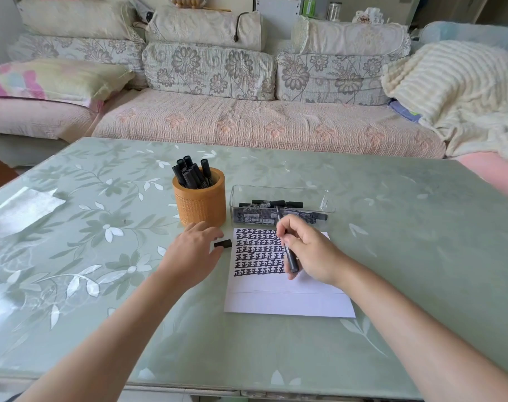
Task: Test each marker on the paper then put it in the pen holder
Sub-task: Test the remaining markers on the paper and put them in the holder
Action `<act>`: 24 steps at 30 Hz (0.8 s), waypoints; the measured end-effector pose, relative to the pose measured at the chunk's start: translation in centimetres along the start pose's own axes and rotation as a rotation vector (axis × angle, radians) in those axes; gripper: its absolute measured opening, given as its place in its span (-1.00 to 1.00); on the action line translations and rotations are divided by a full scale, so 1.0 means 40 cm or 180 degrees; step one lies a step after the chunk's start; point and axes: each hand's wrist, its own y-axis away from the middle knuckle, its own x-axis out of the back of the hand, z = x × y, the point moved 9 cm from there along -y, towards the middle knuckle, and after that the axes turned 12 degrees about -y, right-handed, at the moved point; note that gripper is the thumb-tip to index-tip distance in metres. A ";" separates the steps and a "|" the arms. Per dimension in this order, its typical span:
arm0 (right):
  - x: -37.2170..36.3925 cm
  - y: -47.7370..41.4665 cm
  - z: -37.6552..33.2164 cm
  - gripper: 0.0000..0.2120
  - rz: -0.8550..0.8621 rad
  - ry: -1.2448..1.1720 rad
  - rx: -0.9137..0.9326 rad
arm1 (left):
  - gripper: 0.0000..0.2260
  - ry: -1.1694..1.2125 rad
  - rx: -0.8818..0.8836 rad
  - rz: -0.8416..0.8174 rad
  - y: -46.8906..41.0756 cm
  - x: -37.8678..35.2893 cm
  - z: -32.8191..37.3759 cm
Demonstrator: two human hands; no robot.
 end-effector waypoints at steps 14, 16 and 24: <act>0.026 -0.007 -0.052 -0.80 0.0633 0.1708 0.0419 | -0.90 0.0729 -0.0191 0.0531 0.013 0.081 0.031; 0.022 -0.010 -0.055 -0.80 0.0633 0.1801 0.0475 | -0.90 0.0747 -0.0242 0.0535 0.015 0.081 0.036; 0.011 -0.009 -0.053 -0.80 0.0556 0.1857 0.0497 | -0.89 0.0769 -0.0354 0.0486 0.018 0.080 0.053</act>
